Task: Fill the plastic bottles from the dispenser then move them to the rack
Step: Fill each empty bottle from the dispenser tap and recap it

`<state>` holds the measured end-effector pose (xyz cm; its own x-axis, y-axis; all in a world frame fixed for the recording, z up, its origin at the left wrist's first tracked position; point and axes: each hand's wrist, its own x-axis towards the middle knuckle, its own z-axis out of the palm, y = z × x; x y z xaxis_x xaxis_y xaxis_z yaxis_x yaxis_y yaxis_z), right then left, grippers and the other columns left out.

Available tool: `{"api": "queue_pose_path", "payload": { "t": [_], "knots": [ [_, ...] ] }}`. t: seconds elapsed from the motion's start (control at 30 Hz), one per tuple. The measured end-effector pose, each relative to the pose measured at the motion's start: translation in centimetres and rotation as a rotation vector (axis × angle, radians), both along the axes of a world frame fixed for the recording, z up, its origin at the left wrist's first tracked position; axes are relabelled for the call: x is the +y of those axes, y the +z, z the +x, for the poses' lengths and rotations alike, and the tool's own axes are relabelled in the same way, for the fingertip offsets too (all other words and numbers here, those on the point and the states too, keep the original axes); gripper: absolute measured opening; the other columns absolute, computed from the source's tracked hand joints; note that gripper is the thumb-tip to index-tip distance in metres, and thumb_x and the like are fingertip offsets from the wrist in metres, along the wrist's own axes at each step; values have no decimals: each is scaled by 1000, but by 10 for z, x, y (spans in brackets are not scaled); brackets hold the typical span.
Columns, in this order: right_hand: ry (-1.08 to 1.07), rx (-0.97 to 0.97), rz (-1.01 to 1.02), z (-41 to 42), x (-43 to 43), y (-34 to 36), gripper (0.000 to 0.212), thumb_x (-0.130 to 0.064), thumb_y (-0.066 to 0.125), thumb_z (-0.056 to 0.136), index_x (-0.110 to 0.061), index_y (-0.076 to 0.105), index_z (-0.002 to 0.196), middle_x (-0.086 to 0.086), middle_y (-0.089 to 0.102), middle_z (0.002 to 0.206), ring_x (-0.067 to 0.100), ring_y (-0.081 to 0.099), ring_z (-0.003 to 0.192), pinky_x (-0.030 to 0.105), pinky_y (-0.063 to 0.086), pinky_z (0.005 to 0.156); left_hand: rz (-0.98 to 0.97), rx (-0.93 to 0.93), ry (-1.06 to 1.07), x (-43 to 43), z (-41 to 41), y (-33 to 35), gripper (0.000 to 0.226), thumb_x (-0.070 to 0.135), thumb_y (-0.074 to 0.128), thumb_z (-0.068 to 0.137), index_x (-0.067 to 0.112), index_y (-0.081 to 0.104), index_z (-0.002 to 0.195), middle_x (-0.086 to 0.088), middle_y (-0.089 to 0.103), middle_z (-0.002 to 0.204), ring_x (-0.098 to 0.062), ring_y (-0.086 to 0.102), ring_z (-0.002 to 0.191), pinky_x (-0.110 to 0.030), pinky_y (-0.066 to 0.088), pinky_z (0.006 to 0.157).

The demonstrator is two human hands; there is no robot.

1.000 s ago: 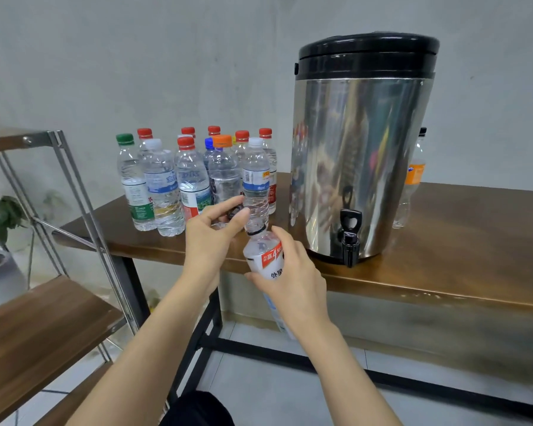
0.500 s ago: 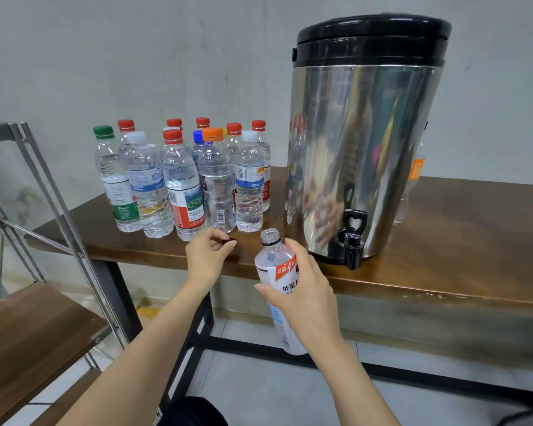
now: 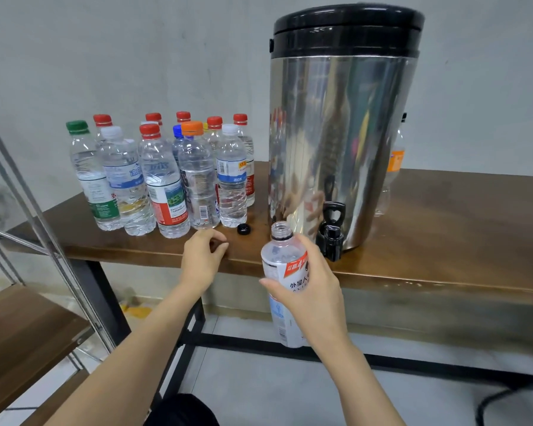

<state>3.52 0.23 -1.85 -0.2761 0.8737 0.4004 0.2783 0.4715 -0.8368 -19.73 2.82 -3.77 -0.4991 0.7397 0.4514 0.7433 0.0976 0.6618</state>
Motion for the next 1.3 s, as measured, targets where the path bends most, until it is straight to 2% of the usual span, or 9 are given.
{"api": "queue_pose_path", "payload": {
  "t": [0.1, 0.2, 0.3, 0.53, 0.77, 1.0, 1.13, 1.23, 1.3],
  "knots": [
    [-37, 108, 7, 20, -1, 8, 89, -43, 86, 66, -50, 35, 139, -27, 52, 133, -1, 52, 121, 34, 52, 97, 37, -5, -37, 3, 14, 14, 7, 12, 71, 89, 16, 68, 94, 1, 65, 99, -16, 62, 94, -34, 51, 88],
    [-93, 174, 22, 41, -3, 16, 89, -42, 88, 64, -56, 34, 133, -28, 53, 131, 2, 55, 119, 32, 53, 95, 109, -1, -109, 7, 38, 36, 6, 13, 68, 91, 17, 67, 94, 5, 64, 97, -12, 59, 96, -25, 44, 86],
    [-176, 252, 42, 62, -3, 12, 81, -35, 88, 66, -49, 41, 130, -26, 58, 123, 4, 59, 113, 32, 53, 91, 197, -15, -219, 7, 67, 59, 8, 11, 65, 92, 19, 67, 93, 10, 64, 94, -9, 58, 93, -14, 42, 83],
    [-390, 169, -69, 83, 13, -27, 75, -38, 85, 71, -48, 39, 129, -21, 60, 120, 7, 61, 104, 42, 54, 85, 325, -7, -491, 3, 118, 98, 20, 13, 57, 98, 11, 68, 115, 4, 68, 110, 0, 59, 101, -11, 45, 87],
    [-395, 34, -121, 70, 14, -59, 81, -35, 83, 76, -39, 36, 142, -12, 48, 131, 12, 56, 110, 29, 44, 75, 228, 273, -570, 5, 131, 104, 27, 20, 61, 97, 20, 67, 123, 8, 67, 118, -10, 58, 113, -30, 43, 101],
    [-408, -104, -149, 48, 12, -65, 79, -41, 81, 77, -39, 35, 142, -10, 48, 132, 12, 54, 110, 23, 43, 71, 184, 338, -556, 4, 133, 106, 27, 20, 63, 95, 20, 67, 123, 4, 69, 118, -17, 58, 110, -42, 45, 97],
    [-414, -139, -147, 41, 12, -62, 80, -46, 78, 79, -39, 33, 144, -12, 47, 133, 12, 53, 114, 26, 42, 70, 202, 331, -566, 4, 133, 106, 29, 18, 64, 95, 20, 67, 123, 6, 68, 110, 5, 46, 82, -35, 43, 86],
    [-425, -147, -133, 38, 12, -60, 80, -47, 78, 79, -40, 32, 144, -12, 46, 134, 13, 53, 114, 28, 43, 71, 211, 315, -573, 4, 134, 104, 30, 17, 64, 94, 18, 66, 124, 16, 58, 99, 24, 42, 79, -29, 38, 81],
    [-435, -145, -118, 36, 11, -60, 81, -47, 77, 79, -40, 31, 145, -12, 46, 133, 13, 53, 114, 29, 43, 70, 213, 312, -567, 4, 135, 103, 29, 17, 65, 94, 18, 67, 123, 19, 55, 97, 26, 42, 79, -28, 37, 81]
  ]
}}
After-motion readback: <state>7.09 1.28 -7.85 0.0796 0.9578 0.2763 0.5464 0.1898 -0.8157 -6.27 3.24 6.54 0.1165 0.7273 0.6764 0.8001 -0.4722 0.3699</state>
